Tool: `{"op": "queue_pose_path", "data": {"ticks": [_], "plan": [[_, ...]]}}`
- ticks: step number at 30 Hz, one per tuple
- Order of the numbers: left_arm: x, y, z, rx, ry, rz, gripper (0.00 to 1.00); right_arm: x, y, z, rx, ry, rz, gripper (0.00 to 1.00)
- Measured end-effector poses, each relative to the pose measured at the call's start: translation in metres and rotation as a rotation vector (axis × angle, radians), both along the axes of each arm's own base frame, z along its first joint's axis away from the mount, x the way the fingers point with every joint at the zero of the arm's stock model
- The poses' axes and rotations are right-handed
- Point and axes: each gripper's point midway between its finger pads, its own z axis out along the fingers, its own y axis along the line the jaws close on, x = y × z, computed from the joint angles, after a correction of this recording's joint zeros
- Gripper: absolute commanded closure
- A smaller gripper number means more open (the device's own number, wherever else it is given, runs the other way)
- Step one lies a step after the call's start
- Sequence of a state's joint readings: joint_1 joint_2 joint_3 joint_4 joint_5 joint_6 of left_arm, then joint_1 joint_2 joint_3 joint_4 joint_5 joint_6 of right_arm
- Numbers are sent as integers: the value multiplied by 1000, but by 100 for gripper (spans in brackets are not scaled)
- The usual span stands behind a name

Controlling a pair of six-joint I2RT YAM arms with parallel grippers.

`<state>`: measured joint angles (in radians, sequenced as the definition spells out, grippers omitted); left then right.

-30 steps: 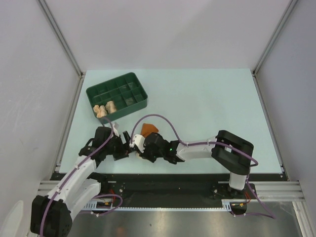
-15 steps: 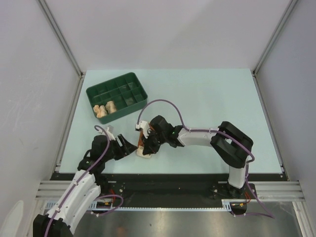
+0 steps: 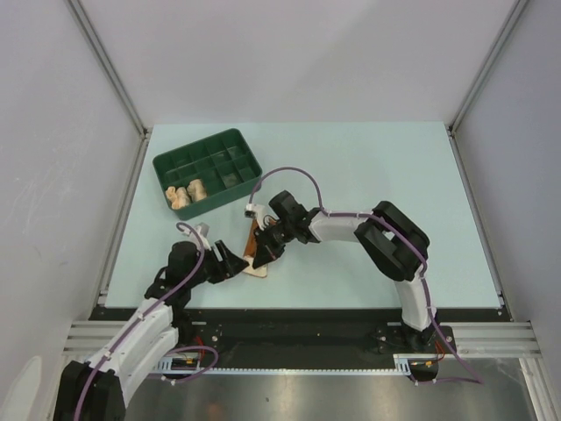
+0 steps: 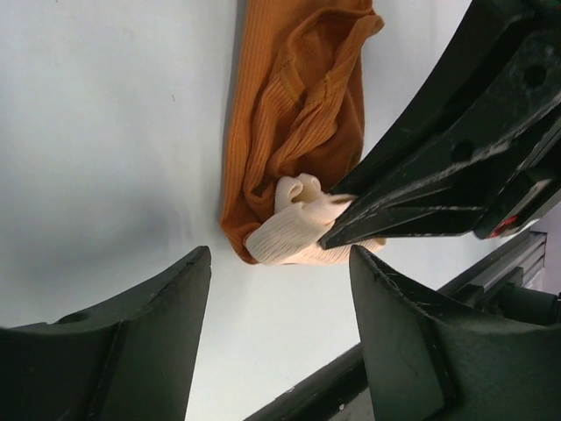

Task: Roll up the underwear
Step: Roll the underwear to the center of the board.

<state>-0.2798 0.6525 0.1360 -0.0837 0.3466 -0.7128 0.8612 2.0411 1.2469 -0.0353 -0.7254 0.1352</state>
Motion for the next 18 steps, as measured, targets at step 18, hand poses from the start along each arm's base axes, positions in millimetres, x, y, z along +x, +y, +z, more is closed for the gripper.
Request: {"op": "queue_pose_path", "data": {"ticks": [18], "plan": [[15, 1, -22, 66, -5, -13, 51, 16, -2, -6, 27, 157, -28, 100]]}}
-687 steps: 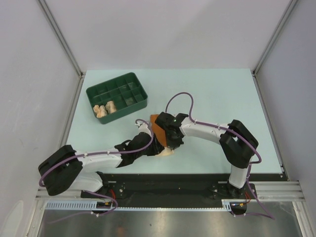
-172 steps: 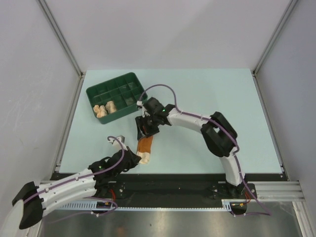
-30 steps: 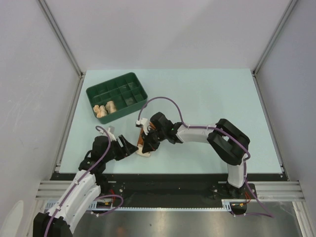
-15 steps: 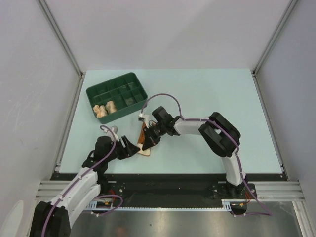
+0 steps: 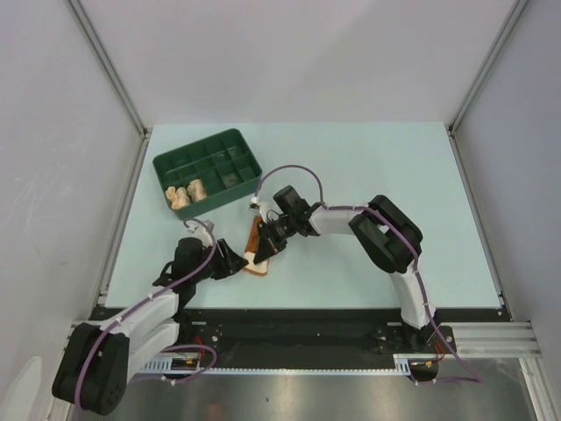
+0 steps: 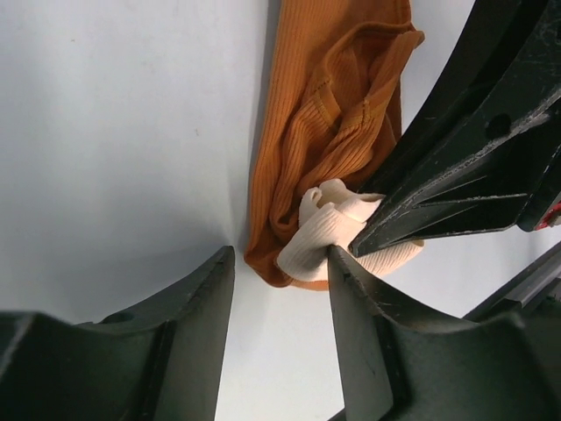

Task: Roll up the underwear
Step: Roll the underwear to the center of the board.

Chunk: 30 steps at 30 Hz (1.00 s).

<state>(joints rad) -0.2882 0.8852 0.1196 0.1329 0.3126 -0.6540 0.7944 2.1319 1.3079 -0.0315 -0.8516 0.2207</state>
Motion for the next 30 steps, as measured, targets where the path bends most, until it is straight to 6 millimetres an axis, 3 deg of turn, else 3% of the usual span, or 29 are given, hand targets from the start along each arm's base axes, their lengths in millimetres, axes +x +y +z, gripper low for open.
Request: {"op": "queue_pose_path", "data": {"ticks": [7, 10, 12, 13, 14, 17, 24, 30], "plan": [[7, -10, -4, -2, -6, -26, 66, 3, -2, -1, -3, 10, -11, 97], [11, -14, -4, 2, -10, -36, 83, 5, -3, -1, -4, 11, -16, 92], [12, -17, -2, 4, -21, -45, 98, 6, -4, -1, -4, 10, -19, 77], [13, -17, -2, 6, -21, -44, 100, 6, -4, -1, -5, 12, -21, 66], [14, -17, -2, 9, -19, -45, 99, 7, -4, -1, -5, 12, -22, 51], [18, -19, -2, 18, -5, -42, 100, 7, -4, 4, 0, 13, -24, 31], [28, -17, -1, 75, 60, -28, 100, 39, -20, 28, -55, -122, -137, 22], [28, -18, -2, 91, 115, -39, 100, 73, -46, 69, -119, -356, -248, 23]]}}
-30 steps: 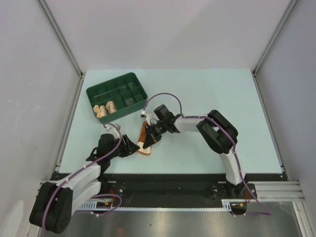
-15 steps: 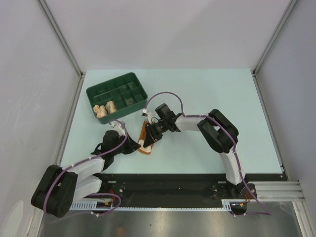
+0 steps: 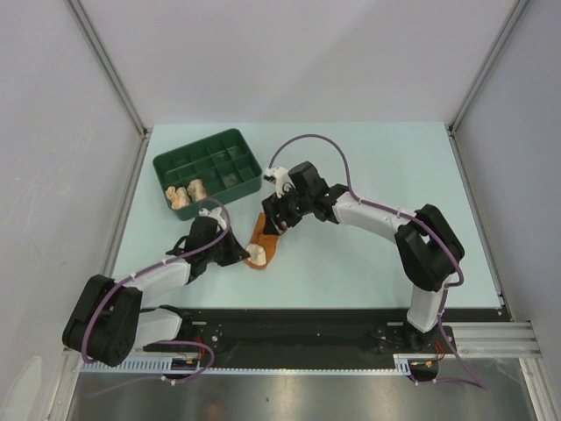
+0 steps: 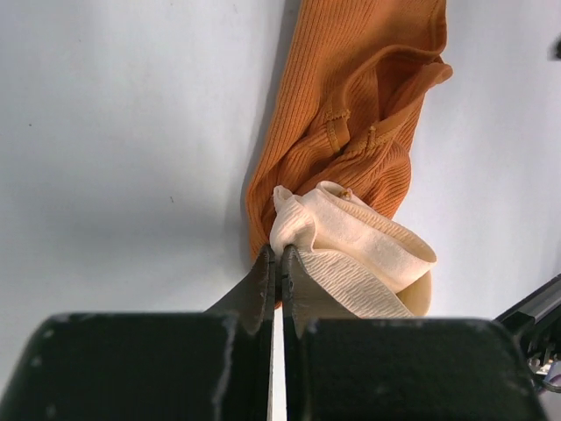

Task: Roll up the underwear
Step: Roll the underwear to the center of the board.

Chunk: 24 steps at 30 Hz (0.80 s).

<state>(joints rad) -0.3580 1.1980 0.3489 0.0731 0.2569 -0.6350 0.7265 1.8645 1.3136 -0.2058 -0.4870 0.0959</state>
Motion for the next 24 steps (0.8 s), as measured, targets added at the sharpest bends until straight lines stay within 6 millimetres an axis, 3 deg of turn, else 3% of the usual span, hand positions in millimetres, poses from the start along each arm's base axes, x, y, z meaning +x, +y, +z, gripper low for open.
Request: {"op": "queue_pose_path", "data": {"ticks": [3, 6, 11, 16, 24], "plan": [[1, -2, 1, 5, 17, -12, 100, -8, 6, 12, -45, -115, 23, 24], [4, -5, 2, 6, 33, -24, 100, -36, 27, 13, -85, -215, 96, 24], [6, -9, -1, 3, 66, -40, 100, -80, 42, 3, -118, -295, 218, 27], [5, -9, -2, 4, 74, -40, 100, -90, 41, -8, -149, -318, 245, 30], [5, -9, -1, 4, 77, -41, 100, -81, 47, -12, -131, -353, 246, 30]]}}
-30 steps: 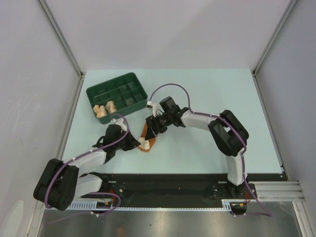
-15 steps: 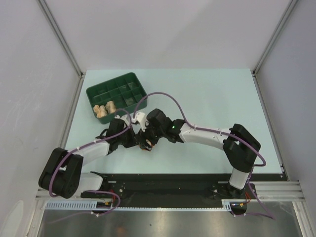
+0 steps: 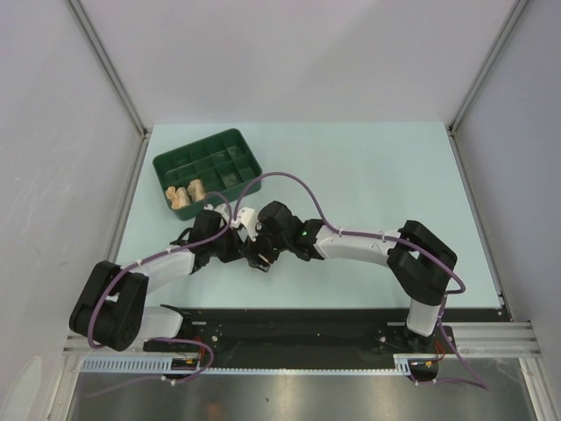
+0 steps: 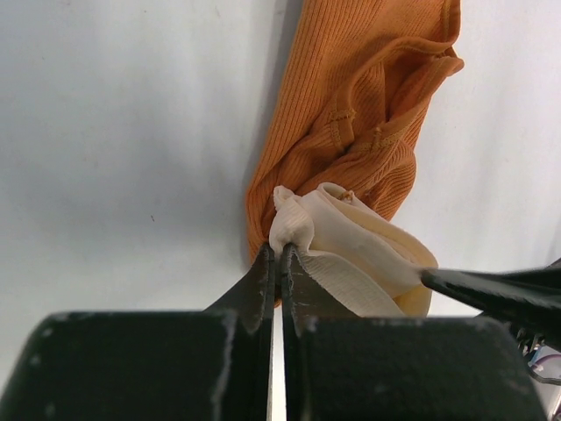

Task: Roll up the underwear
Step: Roll the underwear to the center of the board.

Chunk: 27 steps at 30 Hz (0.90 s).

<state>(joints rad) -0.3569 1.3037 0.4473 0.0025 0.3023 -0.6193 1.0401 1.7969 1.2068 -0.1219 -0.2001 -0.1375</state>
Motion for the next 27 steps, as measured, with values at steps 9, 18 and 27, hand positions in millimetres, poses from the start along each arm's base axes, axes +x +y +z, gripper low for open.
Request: {"op": "queue_pose_path", "data": {"ticks": [9, 18, 27], "plan": [[0, -1, 1, -4, 3, -5, 100, 20, -10, -39, -54, 29, -44, 32], [-3, -3, 9, -21, -3, -15, 72, 29, -23, -61, -125, 25, -108, 27], [1, 1, 28, -28, -27, 10, 65, 26, -21, -68, -166, -22, -148, 32]]}}
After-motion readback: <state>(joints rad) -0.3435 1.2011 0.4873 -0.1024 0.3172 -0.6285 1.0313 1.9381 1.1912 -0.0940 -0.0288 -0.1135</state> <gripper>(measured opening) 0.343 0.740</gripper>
